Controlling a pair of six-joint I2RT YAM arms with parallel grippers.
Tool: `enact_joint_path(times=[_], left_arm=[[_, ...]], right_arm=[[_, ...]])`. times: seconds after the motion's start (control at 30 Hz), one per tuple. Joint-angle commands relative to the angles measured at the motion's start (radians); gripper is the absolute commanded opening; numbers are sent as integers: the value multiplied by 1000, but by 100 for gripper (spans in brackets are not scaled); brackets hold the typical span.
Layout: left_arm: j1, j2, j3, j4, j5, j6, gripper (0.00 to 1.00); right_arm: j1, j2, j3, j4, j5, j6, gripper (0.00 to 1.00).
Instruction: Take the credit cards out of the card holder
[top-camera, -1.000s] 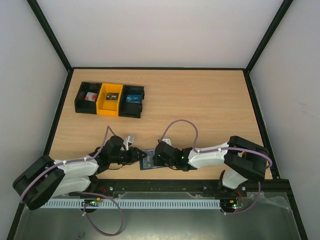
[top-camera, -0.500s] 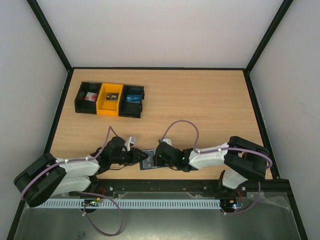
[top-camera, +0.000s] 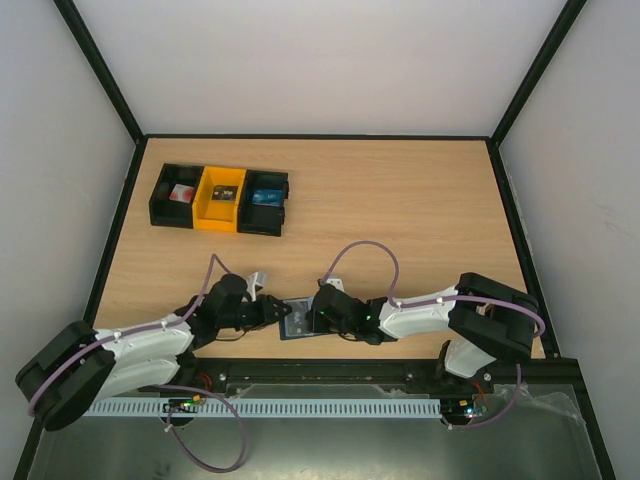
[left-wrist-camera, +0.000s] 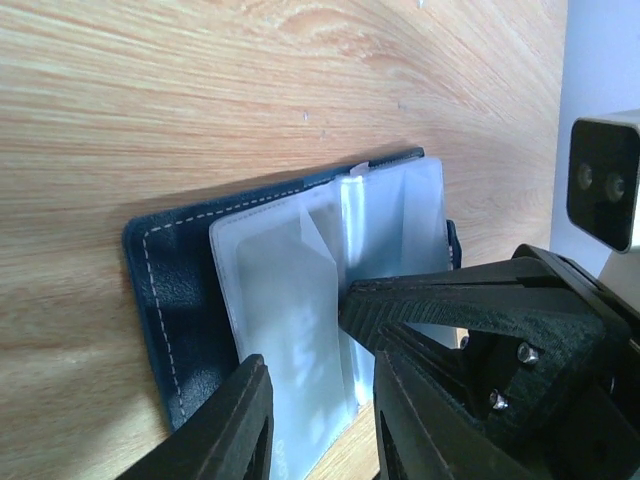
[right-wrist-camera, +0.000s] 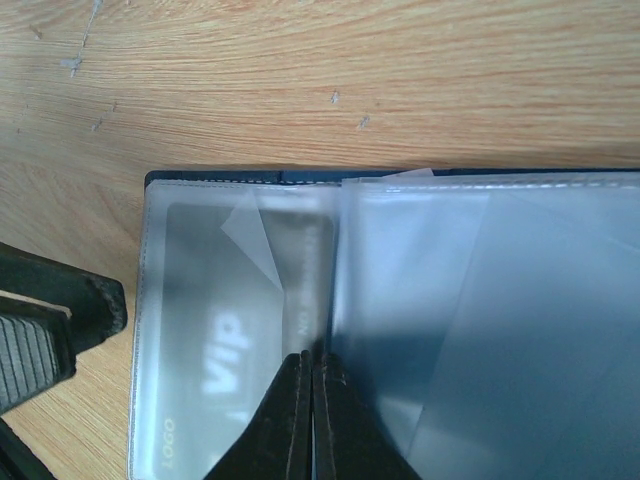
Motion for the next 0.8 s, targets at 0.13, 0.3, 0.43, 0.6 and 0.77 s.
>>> enact_joint_path(times=[0.13, 0.3, 0.43, 0.6, 0.77], left_arm=[[-4, -41, 19, -97, -68, 38, 27], [-4, 3, 15, -51, -54, 39, 27], [-4, 49, 15, -13, -48, 42, 25], [-4, 103, 13, 47, -20, 38, 19], [-4, 92, 10, 53, -13, 30, 3]], right_arm=[[9, -2, -26, -50, 2, 8, 3], [9, -4, -26, -49, 3, 8, 3], [9, -5, -29, -49, 3, 10, 3], [10, -7, -29, -51, 5, 11, 3], [10, 0, -25, -45, 1, 10, 3]])
